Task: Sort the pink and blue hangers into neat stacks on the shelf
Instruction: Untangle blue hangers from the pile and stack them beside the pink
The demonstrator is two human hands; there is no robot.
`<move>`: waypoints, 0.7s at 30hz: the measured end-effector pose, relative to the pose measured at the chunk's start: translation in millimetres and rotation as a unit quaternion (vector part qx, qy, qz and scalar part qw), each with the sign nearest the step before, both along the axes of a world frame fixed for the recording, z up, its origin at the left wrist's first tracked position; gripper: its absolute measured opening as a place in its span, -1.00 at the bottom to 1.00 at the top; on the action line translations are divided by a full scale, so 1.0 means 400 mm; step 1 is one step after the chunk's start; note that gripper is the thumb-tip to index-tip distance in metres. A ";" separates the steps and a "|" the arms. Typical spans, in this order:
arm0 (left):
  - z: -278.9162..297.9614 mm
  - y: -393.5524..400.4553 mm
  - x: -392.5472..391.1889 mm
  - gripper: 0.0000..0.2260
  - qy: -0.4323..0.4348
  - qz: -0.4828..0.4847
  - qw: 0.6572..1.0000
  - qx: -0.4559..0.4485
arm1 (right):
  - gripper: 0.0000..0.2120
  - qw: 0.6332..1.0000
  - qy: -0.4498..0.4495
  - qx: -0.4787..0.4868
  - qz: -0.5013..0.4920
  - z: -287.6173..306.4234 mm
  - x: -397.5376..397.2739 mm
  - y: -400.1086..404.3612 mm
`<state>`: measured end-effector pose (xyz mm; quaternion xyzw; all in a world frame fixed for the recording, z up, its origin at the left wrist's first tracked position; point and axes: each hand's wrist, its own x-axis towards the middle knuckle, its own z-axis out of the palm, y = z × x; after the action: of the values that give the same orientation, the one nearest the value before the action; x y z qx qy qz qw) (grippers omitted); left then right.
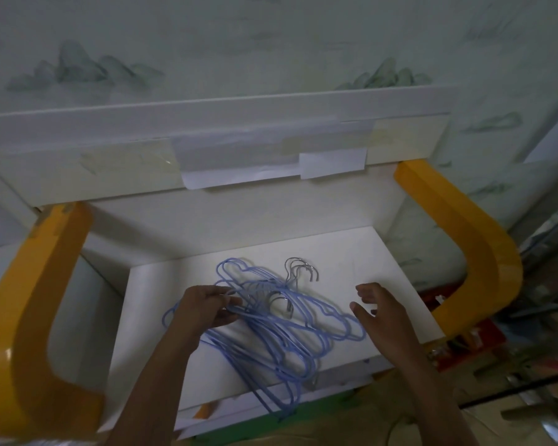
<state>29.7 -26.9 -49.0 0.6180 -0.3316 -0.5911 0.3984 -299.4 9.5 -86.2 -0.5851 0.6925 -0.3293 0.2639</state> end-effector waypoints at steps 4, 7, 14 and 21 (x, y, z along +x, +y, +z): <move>0.003 0.000 0.023 -0.84 0.010 0.044 0.998 -0.050 | -0.72 1.000 -0.005 -0.003 -0.016 0.007 0.010 0.005; 0.005 -0.007 0.047 -0.84 0.019 0.059 0.995 -0.075 | -0.72 0.999 -0.005 0.003 -0.032 0.008 0.019 0.014; -0.011 -0.017 0.110 -0.83 0.023 0.085 0.988 -0.126 | -0.79 0.998 0.009 0.033 -0.052 -0.027 0.049 0.021; -0.024 -0.003 0.137 -0.83 0.052 0.108 0.982 -0.147 | -0.69 0.991 0.058 0.102 -0.070 -0.091 0.076 0.032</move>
<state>84.5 -28.0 -58.8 0.5530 -0.3249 -0.5212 0.5630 -269.0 22.3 -122.4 -0.5235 0.7757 -0.2403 0.2576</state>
